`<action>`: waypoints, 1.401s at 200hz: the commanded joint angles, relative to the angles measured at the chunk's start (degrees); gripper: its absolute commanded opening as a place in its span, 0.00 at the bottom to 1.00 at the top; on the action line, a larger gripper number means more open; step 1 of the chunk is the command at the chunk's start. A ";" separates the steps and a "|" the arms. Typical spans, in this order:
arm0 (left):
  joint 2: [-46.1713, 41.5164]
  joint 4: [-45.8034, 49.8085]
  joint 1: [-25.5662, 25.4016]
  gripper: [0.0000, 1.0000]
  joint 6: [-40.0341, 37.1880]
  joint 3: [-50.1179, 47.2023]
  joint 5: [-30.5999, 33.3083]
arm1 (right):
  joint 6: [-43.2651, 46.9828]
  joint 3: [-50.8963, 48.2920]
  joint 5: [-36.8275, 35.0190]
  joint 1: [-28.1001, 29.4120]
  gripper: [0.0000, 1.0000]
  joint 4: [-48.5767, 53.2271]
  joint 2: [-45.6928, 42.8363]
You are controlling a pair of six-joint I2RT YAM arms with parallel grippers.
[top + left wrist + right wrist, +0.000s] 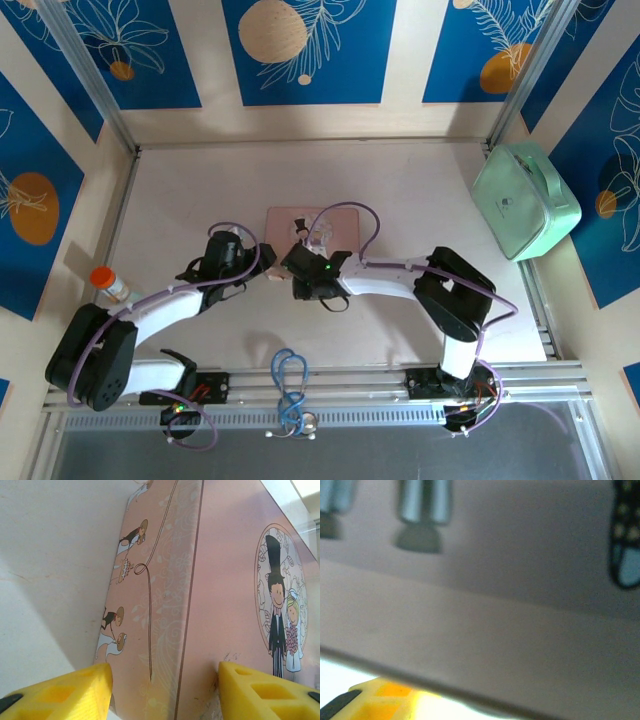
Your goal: Unlock the padlock with the key
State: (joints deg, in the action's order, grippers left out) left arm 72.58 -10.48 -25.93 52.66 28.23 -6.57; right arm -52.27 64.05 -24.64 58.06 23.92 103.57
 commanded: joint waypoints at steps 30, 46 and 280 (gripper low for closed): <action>-0.50 7.88 0.18 0.57 -0.90 -1.25 0.41 | -0.36 1.99 -1.24 0.12 0.41 3.66 2.44; -0.57 8.01 0.18 0.57 -0.90 -1.25 0.50 | -0.35 1.37 -0.63 -0.01 0.37 2.84 2.12; -2.12 9.51 0.18 0.57 -1.18 -0.19 0.94 | 4.24 1.19 16.22 -2.54 0.00 7.55 -3.37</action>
State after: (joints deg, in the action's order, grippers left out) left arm 70.54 -6.92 -25.96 52.47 28.34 -6.39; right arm -50.30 65.56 -17.04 57.23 28.58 103.70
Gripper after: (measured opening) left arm 0.567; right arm 0.138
